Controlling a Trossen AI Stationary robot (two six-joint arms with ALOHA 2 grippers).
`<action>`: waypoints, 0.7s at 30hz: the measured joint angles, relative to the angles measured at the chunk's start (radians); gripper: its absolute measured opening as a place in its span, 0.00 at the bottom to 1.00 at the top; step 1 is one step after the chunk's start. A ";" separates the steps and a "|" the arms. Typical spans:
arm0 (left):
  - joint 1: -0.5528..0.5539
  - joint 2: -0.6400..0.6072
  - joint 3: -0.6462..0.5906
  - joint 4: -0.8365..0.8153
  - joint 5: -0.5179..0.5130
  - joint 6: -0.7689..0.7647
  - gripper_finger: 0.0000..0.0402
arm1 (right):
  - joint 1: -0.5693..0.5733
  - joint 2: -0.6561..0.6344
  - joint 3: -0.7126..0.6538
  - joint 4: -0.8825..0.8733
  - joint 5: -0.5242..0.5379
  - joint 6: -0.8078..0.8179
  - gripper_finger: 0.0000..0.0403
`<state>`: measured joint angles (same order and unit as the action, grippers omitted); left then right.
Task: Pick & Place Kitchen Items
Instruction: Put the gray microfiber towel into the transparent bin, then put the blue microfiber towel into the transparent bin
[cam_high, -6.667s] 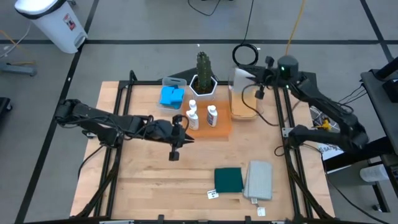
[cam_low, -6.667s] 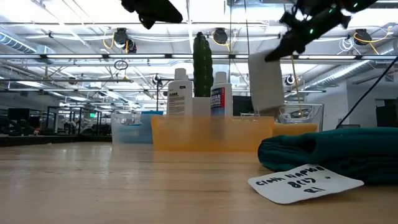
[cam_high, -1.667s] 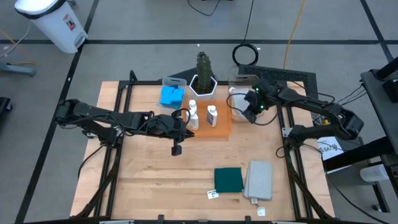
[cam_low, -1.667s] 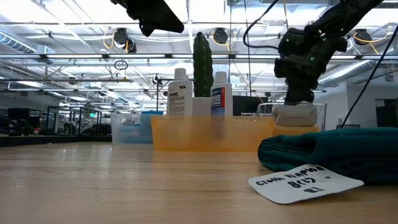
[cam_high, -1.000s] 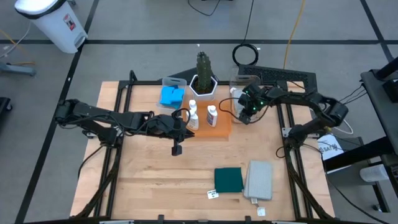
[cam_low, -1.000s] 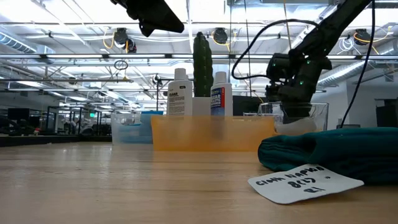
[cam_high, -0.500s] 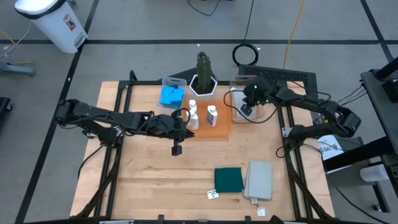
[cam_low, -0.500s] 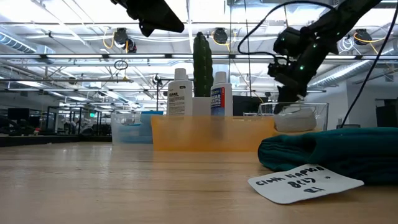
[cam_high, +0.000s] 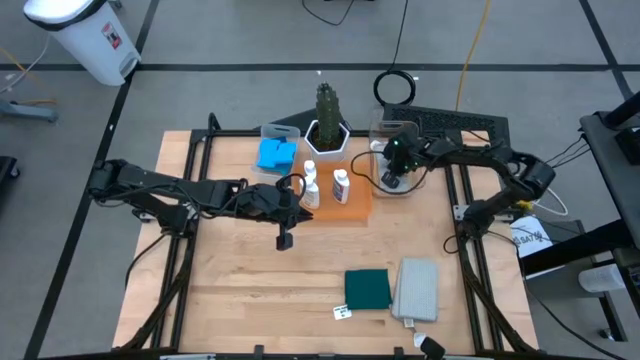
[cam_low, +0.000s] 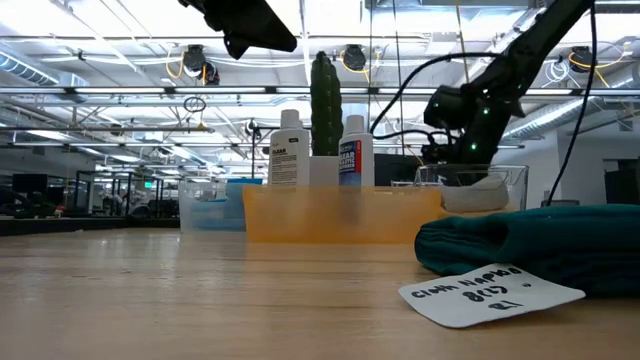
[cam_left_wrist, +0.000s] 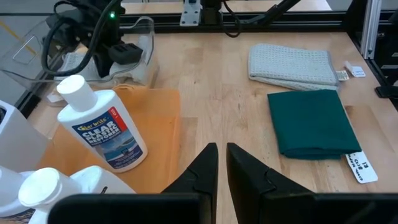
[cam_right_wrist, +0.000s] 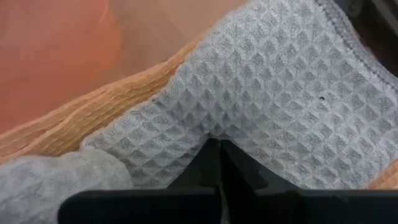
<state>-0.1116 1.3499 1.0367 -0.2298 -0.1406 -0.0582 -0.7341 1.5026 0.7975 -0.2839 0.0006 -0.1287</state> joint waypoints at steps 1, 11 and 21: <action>0.000 0.000 0.000 0.000 0.000 0.000 0.09 | 0.000 0.002 0.000 0.004 0.000 0.000 0.00; 0.000 0.000 0.000 0.002 0.000 0.001 0.09 | 0.034 -0.198 -0.002 0.015 0.000 0.008 0.00; 0.000 0.000 0.000 0.003 0.000 -0.009 0.09 | 0.237 -0.497 -0.002 0.019 -0.044 0.129 0.00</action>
<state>-0.1119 1.3501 1.0367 -0.2272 -0.1406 -0.0667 -0.4972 1.0060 0.7956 -0.2646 -0.0437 0.0004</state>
